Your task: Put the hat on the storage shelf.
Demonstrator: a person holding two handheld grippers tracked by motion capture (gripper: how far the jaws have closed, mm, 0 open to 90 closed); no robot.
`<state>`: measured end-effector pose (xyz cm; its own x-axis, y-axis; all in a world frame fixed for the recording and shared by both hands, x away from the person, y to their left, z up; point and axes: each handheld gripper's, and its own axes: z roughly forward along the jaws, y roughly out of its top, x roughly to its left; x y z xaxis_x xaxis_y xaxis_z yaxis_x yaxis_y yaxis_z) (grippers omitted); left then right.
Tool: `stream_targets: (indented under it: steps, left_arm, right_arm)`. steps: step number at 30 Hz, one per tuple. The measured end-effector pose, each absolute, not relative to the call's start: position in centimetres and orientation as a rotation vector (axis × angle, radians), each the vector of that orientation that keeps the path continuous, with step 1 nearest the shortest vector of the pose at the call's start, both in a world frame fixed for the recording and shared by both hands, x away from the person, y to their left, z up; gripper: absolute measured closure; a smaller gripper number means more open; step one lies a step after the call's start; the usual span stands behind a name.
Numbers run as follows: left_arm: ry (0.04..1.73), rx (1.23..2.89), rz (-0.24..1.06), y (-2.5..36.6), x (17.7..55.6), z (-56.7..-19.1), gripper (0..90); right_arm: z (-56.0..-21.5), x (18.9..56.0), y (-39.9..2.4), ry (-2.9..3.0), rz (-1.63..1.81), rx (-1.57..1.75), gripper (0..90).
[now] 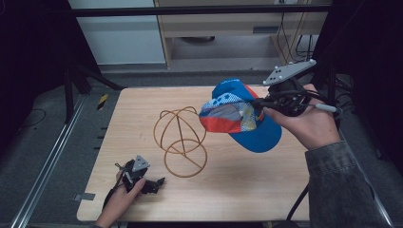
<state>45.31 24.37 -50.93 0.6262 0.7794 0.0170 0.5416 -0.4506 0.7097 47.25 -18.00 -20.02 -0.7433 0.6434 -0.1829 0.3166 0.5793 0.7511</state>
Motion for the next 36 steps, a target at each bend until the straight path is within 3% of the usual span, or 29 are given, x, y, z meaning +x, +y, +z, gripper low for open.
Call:
stream_targets:
  steps: [15, 36]
  left_arm:
    - [1.031, 2.164, 0.450, 24.4, 45.3, -50.9, 0.0]
    - [1.030, 2.166, 0.451, 24.4, 45.3, -50.9, 0.0]
  right_arm:
    - [-17.6, 47.5, -15.4, 2.329, 1.069, 0.696, 90.0]
    - [-17.8, 49.1, -9.7, 2.360, 1.157, 0.604, 90.0]
